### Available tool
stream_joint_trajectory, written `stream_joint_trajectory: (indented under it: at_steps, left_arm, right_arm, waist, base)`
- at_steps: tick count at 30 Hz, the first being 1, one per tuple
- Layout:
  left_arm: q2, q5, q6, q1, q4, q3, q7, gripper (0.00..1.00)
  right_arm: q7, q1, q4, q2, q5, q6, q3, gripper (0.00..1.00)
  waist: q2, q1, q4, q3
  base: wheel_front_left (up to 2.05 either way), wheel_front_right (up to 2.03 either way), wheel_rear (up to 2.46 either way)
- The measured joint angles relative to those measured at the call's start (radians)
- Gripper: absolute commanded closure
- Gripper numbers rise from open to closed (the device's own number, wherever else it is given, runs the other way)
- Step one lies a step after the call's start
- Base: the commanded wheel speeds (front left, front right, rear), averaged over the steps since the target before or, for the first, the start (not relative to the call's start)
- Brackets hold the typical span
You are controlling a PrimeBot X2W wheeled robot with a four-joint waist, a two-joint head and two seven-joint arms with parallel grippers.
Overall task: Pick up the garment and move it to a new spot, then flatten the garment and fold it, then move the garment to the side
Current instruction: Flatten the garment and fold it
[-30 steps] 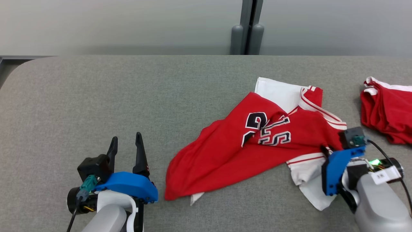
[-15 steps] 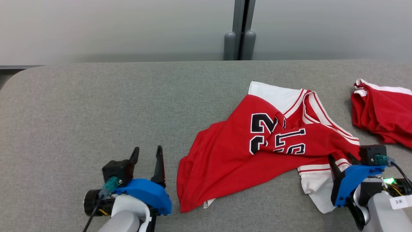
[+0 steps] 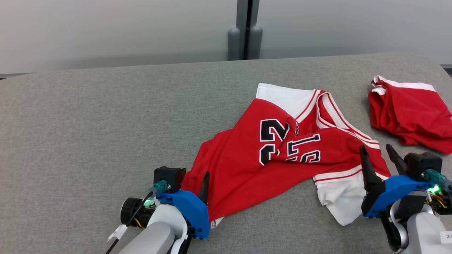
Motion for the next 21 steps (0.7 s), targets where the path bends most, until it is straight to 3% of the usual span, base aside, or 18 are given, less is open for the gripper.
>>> stream_joint_trajectory:
  at_steps: [11, 12, 14, 15, 16, 21]
  left_arm:
    - [-0.047, -0.027, -0.050, -0.039, 0.142, -0.004, 0.000, 0.00]
    - [-0.049, -0.030, -0.052, -0.041, 0.153, -0.003, -0.001, 0.08]
    - [-0.056, -0.031, -0.060, -0.052, 0.182, -0.004, -0.002, 0.61]
    - [-0.060, -0.031, -0.061, -0.061, 0.194, -0.004, -0.001, 0.74]
    - [-0.065, -0.031, -0.069, -0.069, 0.209, -0.005, 0.000, 1.00]
    - [-0.076, -0.020, -0.070, -0.107, 0.282, -0.009, -0.030, 1.00]
  right_arm:
    - [0.043, 0.054, -0.172, 0.016, 0.023, 0.000, 0.000, 0.00]
    - [0.044, 0.056, -0.180, 0.017, 0.025, 0.000, 0.002, 0.00]
    - [0.047, 0.062, -0.190, 0.017, 0.027, 0.000, 0.004, 0.00]
    - [0.050, 0.065, -0.192, 0.018, 0.030, 0.000, 0.005, 0.00]
    - [0.051, 0.067, -0.195, 0.018, 0.034, 0.000, 0.006, 0.00]
    - [0.051, 0.067, -0.206, 0.019, 0.047, 0.000, 0.007, 0.00]
  waist:
    - [0.0001, 0.0000, -0.040, 0.019]
    - [0.0000, 0.0000, -0.042, 0.022]
    - [0.0001, 0.0000, -0.046, 0.025]
    - [0.0001, 0.0000, -0.047, 0.027]
    - [0.0001, 0.0000, -0.049, 0.028]
    - [0.0000, 0.0000, -0.052, 0.034]
  base:
    - [0.00, 0.00, 0.00]
    - [0.00, 0.00, 0.00]
    - [0.00, 0.00, 0.00]
    - [0.00, 0.00, 0.00]
    - [0.00, 0.00, 0.00]
    - [0.00, 0.00, 0.00]
